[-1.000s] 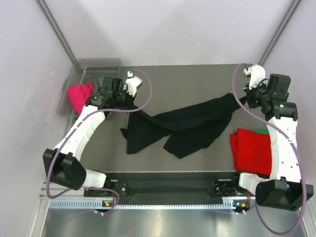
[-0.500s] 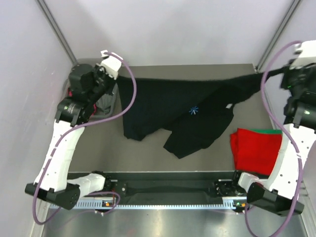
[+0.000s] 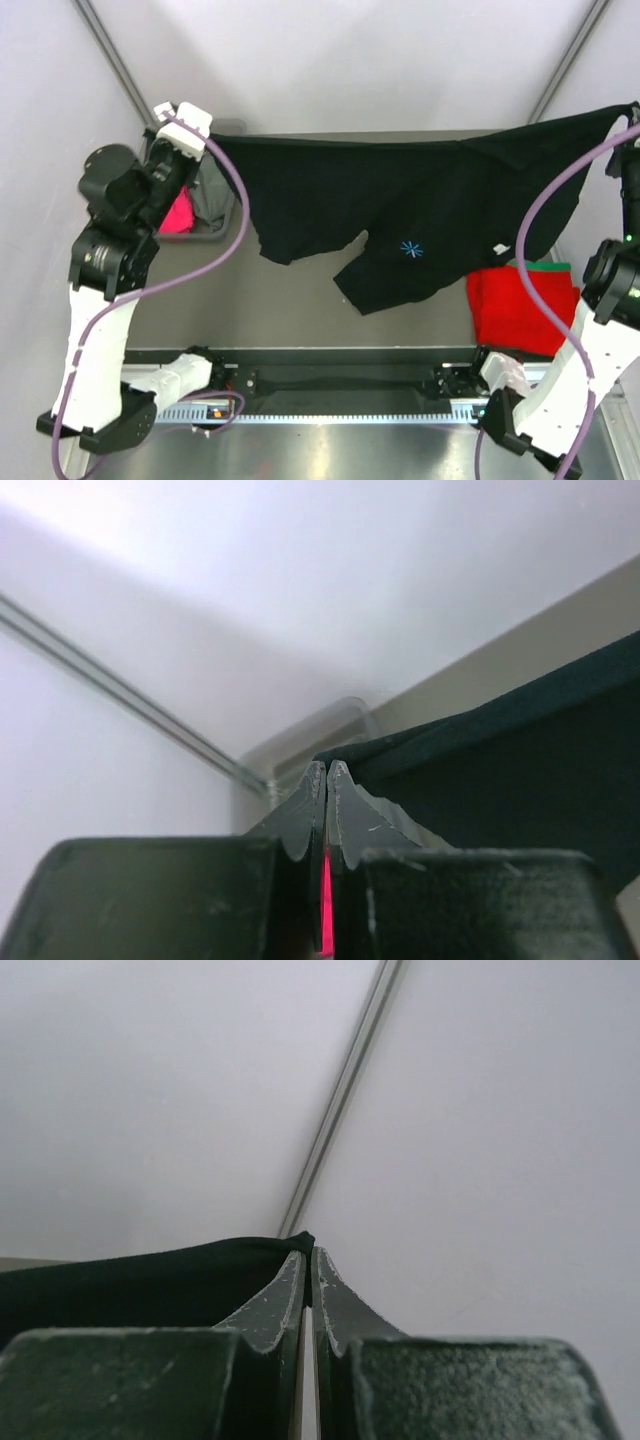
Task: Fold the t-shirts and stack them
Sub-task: Flatten the tshirt out
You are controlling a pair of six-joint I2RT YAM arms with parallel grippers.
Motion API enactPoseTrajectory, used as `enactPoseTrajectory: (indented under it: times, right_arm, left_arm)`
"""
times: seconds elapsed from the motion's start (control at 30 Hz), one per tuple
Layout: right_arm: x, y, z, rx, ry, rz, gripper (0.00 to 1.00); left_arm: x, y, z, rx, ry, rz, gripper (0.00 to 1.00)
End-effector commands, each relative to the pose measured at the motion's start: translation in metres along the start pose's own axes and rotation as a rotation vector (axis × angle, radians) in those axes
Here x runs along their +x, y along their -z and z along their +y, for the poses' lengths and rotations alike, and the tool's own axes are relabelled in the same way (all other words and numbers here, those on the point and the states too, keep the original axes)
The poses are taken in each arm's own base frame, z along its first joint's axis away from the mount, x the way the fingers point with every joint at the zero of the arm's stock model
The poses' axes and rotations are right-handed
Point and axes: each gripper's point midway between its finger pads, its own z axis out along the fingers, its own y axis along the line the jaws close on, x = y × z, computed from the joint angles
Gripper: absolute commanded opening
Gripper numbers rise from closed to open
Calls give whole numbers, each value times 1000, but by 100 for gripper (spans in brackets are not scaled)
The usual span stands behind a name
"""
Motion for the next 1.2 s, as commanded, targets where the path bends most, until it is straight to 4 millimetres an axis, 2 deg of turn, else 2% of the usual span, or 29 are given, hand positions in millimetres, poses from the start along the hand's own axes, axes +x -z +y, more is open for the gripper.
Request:
enactPoseTrajectory:
  times: [0.0,0.17,0.4,0.47,0.53,0.63,0.73,0.77,0.8,0.83,0.87,0.9,0.93,0.97,1.0,1.03,1.07,1.1,1.17]
  right_arm:
    - [-37,22,-21,101,125,-92,0]
    - [-55,46,-24,149,137,-121,0]
    - [-103,92,-19,182,100,-239,0]
    - [-118,102,-18,183,87,-275,0]
    - [-122,103,-16,166,66,-283,0]
    - [-119,83,-18,140,20,-258,0]
    - [-104,43,-20,104,-32,-203,0]
    - [-93,20,-21,82,-59,-170,0]
    - [-89,9,-23,76,-70,-160,0]
    - [-82,-3,-23,65,-77,-145,0]
    - [-72,-24,-26,54,-86,-121,0]
    - [-67,-36,-27,51,-92,-111,0]
    - [-60,-46,-29,47,-96,-97,0]
    - [-44,-65,-30,37,-98,-63,0]
    - [-37,-74,-28,20,-97,-51,0]
    - [-28,-83,-27,9,-95,-35,0]
    - [-10,-96,-24,-10,-103,0,0]
    - [-4,-102,-25,-13,-102,7,0]
    - [18,-116,-23,-22,-110,49,0]
  left_arm:
    - [-42,43,48,-184,-73,-118,0]
    - [-64,80,62,-231,-86,-191,0]
    - [-98,131,86,-314,-91,-295,0]
    - [-103,138,91,-338,-108,-308,0]
    - [-107,140,96,-363,-129,-320,0]
    - [-105,127,103,-403,-163,-295,0]
    - [-98,100,105,-414,-186,-241,0]
    - [-96,91,107,-423,-207,-230,0]
    - [-89,74,107,-428,-221,-191,0]
    - [-88,66,107,-432,-232,-184,0]
    - [-84,54,106,-433,-255,-168,0]
    - [-76,35,102,-416,-274,-139,0]
    - [-72,25,99,-407,-287,-124,0]
    - [-66,15,96,-396,-292,-107,0]
    - [-59,-3,92,-385,-300,-86,0]
    - [-53,-11,91,-384,-310,-69,0]
    - [-45,-21,87,-373,-315,-52,0]
    - [-40,-34,85,-375,-316,-44,0]
    - [-27,-47,83,-378,-308,-15,0]
